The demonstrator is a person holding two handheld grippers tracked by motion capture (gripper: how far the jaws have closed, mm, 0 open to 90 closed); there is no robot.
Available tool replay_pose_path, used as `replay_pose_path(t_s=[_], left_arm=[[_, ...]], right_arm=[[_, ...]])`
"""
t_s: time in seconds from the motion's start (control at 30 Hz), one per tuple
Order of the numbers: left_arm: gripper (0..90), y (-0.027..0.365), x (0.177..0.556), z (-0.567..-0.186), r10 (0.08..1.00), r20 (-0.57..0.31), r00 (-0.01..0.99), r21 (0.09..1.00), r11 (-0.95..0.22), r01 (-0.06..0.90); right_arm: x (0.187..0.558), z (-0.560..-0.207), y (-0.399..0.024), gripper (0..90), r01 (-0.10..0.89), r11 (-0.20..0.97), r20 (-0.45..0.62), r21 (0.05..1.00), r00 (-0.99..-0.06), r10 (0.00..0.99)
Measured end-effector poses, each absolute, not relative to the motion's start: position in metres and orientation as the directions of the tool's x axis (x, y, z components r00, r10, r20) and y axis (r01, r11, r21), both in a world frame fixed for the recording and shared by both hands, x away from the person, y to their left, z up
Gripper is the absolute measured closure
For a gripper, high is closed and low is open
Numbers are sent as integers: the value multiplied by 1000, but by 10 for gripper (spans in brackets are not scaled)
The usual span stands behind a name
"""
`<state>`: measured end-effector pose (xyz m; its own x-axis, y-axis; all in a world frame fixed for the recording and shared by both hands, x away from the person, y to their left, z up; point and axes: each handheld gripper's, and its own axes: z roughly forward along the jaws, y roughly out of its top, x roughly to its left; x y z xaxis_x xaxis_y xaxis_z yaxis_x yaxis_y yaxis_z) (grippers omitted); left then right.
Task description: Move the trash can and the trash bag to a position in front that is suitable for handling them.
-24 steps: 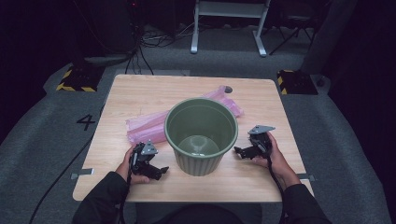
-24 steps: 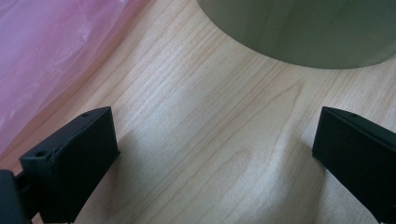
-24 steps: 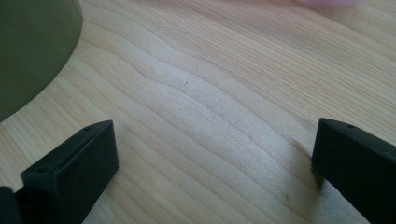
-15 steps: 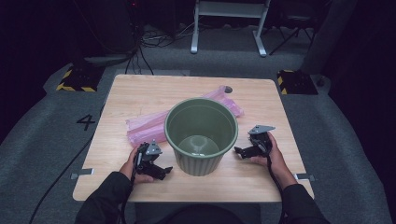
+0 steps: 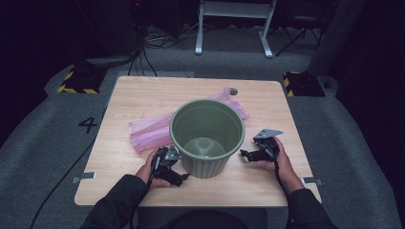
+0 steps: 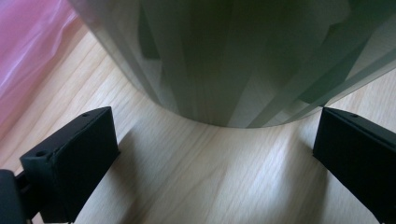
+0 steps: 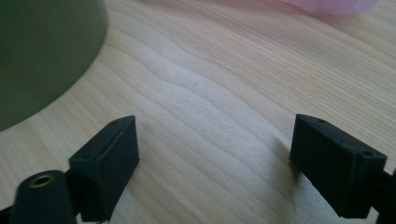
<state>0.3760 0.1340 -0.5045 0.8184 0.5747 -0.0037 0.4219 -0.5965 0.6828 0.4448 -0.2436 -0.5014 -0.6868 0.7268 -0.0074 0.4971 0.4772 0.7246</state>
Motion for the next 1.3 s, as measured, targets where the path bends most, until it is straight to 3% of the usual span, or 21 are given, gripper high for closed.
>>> replay_pose_path(t_s=[0.83, 1.13, 1.3], left_arm=[[0, 86, 421, -504, 576, -3, 818, 684, -595, 422], [9, 86, 422, -503, 569, 2, 822, 681, -603, 416], [150, 91, 417, -497, 562, 18, 827, 675, -617, 405]], right_arm=[[443, -503, -244, 152, 474, 492, -13, 730, -710, 704], [443, -503, -244, 152, 476, 488, -13, 732, -706, 708], [443, -503, -244, 151, 475, 488, -12, 732, -707, 707]])
